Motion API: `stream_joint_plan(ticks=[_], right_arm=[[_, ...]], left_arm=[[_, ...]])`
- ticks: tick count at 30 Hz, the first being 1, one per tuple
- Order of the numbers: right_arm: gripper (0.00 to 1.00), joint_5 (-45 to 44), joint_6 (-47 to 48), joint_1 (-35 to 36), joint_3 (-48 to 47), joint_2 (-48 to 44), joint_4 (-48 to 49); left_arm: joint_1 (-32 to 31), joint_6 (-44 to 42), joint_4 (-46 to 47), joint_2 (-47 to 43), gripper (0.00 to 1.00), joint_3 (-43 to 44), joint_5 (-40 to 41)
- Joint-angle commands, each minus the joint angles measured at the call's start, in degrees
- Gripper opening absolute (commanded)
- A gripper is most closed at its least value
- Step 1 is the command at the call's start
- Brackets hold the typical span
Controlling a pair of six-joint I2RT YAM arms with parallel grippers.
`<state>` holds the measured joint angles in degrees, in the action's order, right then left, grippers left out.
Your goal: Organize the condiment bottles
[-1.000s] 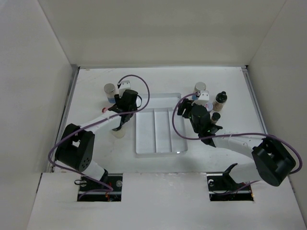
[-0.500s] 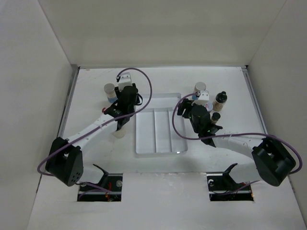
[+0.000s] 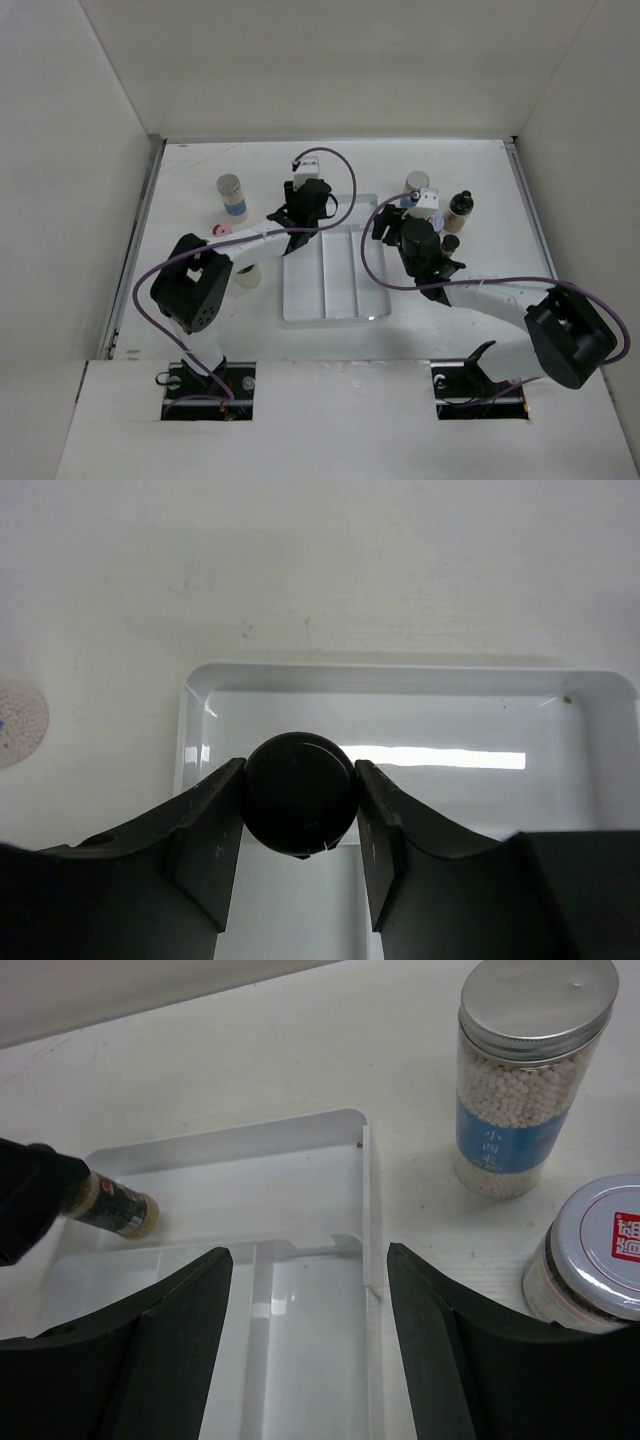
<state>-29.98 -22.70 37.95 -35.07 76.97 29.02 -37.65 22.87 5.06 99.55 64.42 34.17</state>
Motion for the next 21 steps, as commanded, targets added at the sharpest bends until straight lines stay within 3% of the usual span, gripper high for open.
stream_joint_plan(ticks=[1, 7, 12, 21], right_arm=[[0.70, 0.36, -0.42, -1.00, 0.26, -1.65, 3.15], [0.71, 0.36, -0.50, -1.00, 0.35, -1.65, 3.15], [0.72, 0.36, -0.50, -1.00, 0.35, -1.82, 3.15], [0.73, 0.36, -0.50, -1.17, 0.35, -1.56, 3.15]], left_arm=[[-0.10, -0.37, 3.90, -0.59, 0.29, 2.73, 0.81], [0.60, -0.46, 7.41, -0.23, 0.30, -0.96, 2.30], [1.74, -0.46, 8.03, 0.65, 0.39, -2.72, 2.39], [3.06, -0.64, 8.21, 0.12, 0.37, -3.43, 3.09]])
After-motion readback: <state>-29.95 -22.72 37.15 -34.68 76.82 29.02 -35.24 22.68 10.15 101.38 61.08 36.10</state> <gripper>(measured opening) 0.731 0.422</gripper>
